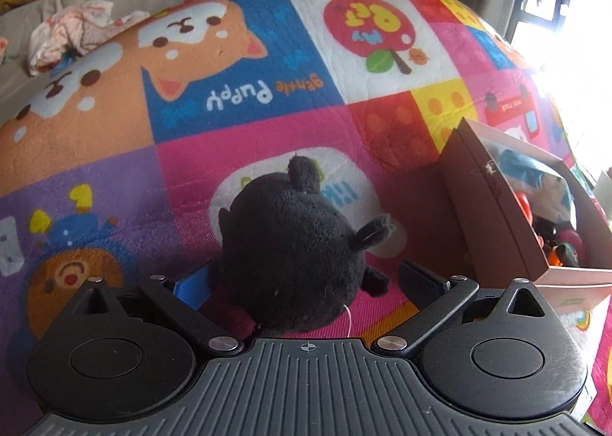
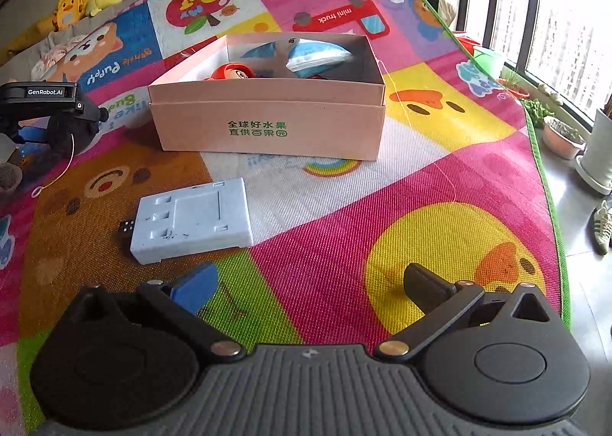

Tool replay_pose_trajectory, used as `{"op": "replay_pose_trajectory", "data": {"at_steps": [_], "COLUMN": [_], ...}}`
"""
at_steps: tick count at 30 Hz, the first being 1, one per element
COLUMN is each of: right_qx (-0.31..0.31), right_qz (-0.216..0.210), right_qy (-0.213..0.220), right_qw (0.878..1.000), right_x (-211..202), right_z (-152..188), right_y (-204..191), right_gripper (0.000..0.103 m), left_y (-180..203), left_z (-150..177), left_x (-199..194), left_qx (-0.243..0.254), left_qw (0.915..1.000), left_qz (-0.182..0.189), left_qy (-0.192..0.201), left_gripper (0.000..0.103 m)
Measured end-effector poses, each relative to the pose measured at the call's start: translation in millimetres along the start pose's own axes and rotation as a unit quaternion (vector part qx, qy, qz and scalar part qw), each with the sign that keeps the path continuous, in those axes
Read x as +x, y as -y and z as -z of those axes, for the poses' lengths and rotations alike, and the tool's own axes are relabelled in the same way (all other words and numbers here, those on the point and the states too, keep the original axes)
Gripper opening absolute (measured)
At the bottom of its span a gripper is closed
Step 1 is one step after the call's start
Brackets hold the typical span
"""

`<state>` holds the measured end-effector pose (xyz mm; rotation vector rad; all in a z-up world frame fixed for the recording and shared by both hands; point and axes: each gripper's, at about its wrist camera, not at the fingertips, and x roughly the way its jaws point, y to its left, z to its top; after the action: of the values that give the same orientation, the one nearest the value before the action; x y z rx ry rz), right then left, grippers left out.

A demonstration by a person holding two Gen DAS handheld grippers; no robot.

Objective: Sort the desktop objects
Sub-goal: 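Grasp the black plush cat with the left tool and lift it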

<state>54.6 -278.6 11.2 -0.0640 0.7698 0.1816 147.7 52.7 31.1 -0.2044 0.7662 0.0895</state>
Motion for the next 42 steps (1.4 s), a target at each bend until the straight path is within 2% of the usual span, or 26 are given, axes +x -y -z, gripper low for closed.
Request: {"op": "replay_pose_trajectory", "data": {"at_steps": [4, 7, 8, 9, 12, 14, 15, 17, 18, 20, 22, 23, 24, 26, 27, 29, 31, 33, 35, 37, 39, 42], "right_qx": [0.0, 0.002, 0.002, 0.002, 0.003, 0.003, 0.005, 0.008, 0.008, 0.007, 0.007, 0.007, 0.006, 0.007, 0.007, 0.007, 0.007, 0.007, 0.007, 0.007, 0.007, 0.006], "right_qz": [0.002, 0.002, 0.001, 0.001, 0.0, -0.001, -0.001, -0.003, -0.004, -0.003, -0.002, -0.002, -0.002, -0.003, -0.003, -0.002, -0.003, -0.003, -0.003, -0.002, -0.002, -0.002], "right_qy": [0.0, 0.001, 0.001, 0.002, 0.002, 0.002, 0.002, 0.002, 0.002, 0.002, 0.002, 0.002, 0.002, 0.002, 0.002, 0.002, 0.002, 0.002, 0.002, 0.002, 0.002, 0.002], "right_qw": [1.0, 1.0, 1.0, 1.0, 1.0, 1.0, 1.0, 1.0, 1.0, 1.0, 1.0, 1.0, 1.0, 1.0, 1.0, 1.0, 1.0, 1.0, 1.0, 1.0, 1.0, 1.0], "right_x": [0, 0, 0, 0, 0, 1, 1, 1, 1, 1, 1, 1, 1, 1, 1, 1, 1, 1, 1, 1, 1, 1], "right_z": [0, 0, 0, 0, 0, 0, 0, 0, 0, 0, 1, 1, 1, 0, 0, 1, 0, 0, 1, 1, 1, 1], "right_y": [-1, 0, 0, 0, 0, 0, 0, 1, 1, 1, 2, 1, 2, 2, 2, 1, 2, 2, 2, 2, 2, 2], "right_gripper": [0.103, 0.103, 0.103, 0.103, 0.103, 0.103, 0.103, 0.103, 0.103, 0.103, 0.103, 0.103, 0.103, 0.103, 0.103, 0.103, 0.103, 0.103, 0.103, 0.103, 0.103, 0.103], "left_y": [3, 2, 3, 4, 7, 16, 25, 42, 53, 70, 81, 85, 89, 97, 100, 104, 107, 108, 106, 101, 96, 89], "left_z": [-6, -13, -13, -14, -11, -4, 2, 19, 32, 57, 79, 88, 96, 104, 107, 108, 106, 102, 102, 103, 111, 125], "left_x": [17, 23, 22, 20, 7, -9, -21, -43, -53, -64, -69, -70, -71, -73, -75, -80, -91, -99, -109, -119, -128, -141], "left_qx": [-0.011, -0.012, 0.001, 0.019, 0.08, 0.15, 0.207, 0.321, 0.39, 0.489, 0.543, 0.558, 0.566, 0.562, 0.552, 0.524, 0.479, 0.435, 0.398, 0.364, 0.34, 0.327], "left_qw": [0.9996, 0.9997, 0.9997, 0.9993, 0.9965, 0.988, 0.977, 0.9429, 0.9139, 0.8613, 0.8306, 0.8232, 0.8196, 0.823, 0.8291, 0.8447, 0.8652, 0.8802, 0.8899, 0.8961, 0.8973, 0.8993], "left_qz": [-0.01, -0.021, -0.024, -0.032, -0.024, -0.027, -0.03, -0.043, -0.056, -0.074, -0.06, -0.042, -0.022, 0.013, 0.027, 0.068, 0.124, 0.172, 0.212, 0.248, 0.28, 0.29], "left_qy": [-0.023, -0.009, -0.004, -0.002, 0.002, 0.022, 0.041, 0.08, 0.099, 0.119, 0.11, 0.098, 0.088, 0.08, 0.083, 0.084, 0.084, 0.077, 0.068, 0.051, 0.03, 0.018], "left_gripper": [0.102, 0.099, 0.084, 0.077, 0.076, 0.076, 0.076, 0.076, 0.076, 0.077, 0.079, 0.08, 0.08, 0.089, 0.091, 0.095, 0.097, 0.098, 0.099, 0.099, 0.099, 0.099]}}
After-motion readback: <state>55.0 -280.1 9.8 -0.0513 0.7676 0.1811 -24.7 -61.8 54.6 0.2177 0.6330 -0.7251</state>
